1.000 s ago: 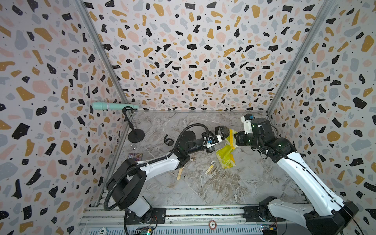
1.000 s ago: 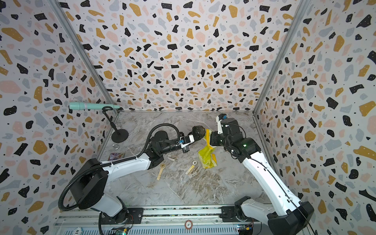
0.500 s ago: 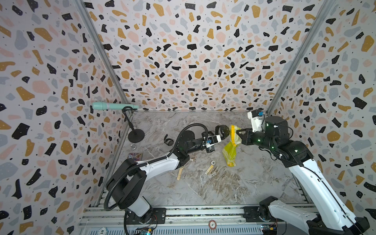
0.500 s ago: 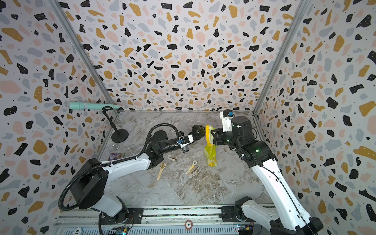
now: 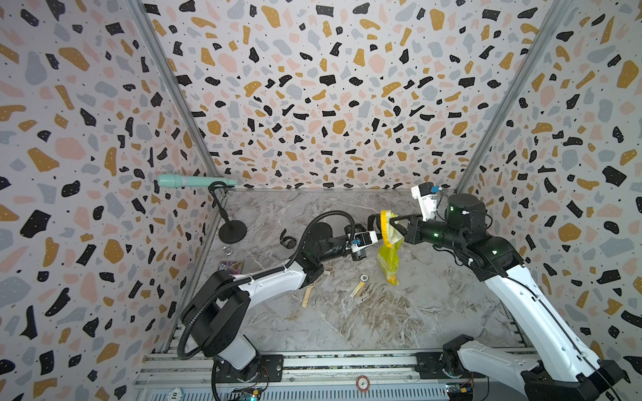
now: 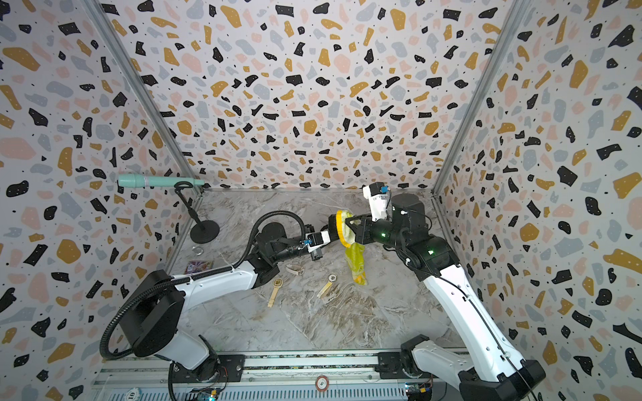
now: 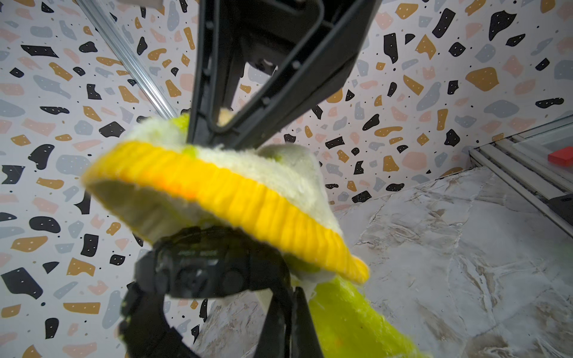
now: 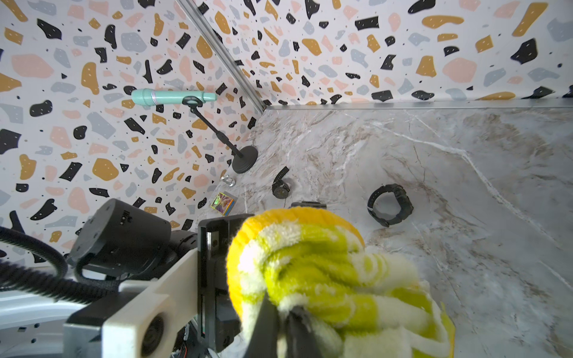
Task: Wipe the watch dial
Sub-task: Wipe the dirt from the watch dial.
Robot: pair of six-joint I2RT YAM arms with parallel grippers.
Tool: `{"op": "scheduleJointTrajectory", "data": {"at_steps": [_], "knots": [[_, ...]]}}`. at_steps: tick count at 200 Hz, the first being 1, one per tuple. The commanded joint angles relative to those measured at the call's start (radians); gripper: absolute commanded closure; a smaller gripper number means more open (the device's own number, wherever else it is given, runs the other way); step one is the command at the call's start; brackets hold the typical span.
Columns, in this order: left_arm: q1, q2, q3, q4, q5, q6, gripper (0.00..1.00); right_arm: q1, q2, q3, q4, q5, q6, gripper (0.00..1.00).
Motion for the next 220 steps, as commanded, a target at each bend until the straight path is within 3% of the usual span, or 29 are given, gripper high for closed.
{"op": "scheduleJointTrajectory", "data": {"at_steps": [1, 60, 116, 220], "knots": [[0.004, -0.017, 0.019, 0.059, 0.019, 0.009, 1.0, 0.013, 0.006, -0.015, 0.037, -0.023, 0.011, 1.0], [0.005, -0.016, 0.014, 0.099, 0.006, 0.003, 1.0, 0.108, 0.082, 0.013, -0.083, 0.163, -0.024, 1.0], [0.012, -0.021, -0.005, 0.142, -0.014, -0.011, 1.0, 0.105, 0.095, -0.011, -0.157, 0.266, -0.014, 1.0], [0.019, -0.037, -0.02, 0.171, 0.022, -0.052, 1.0, -0.075, -0.026, -0.072, -0.202, 0.24, -0.021, 1.0]]}}
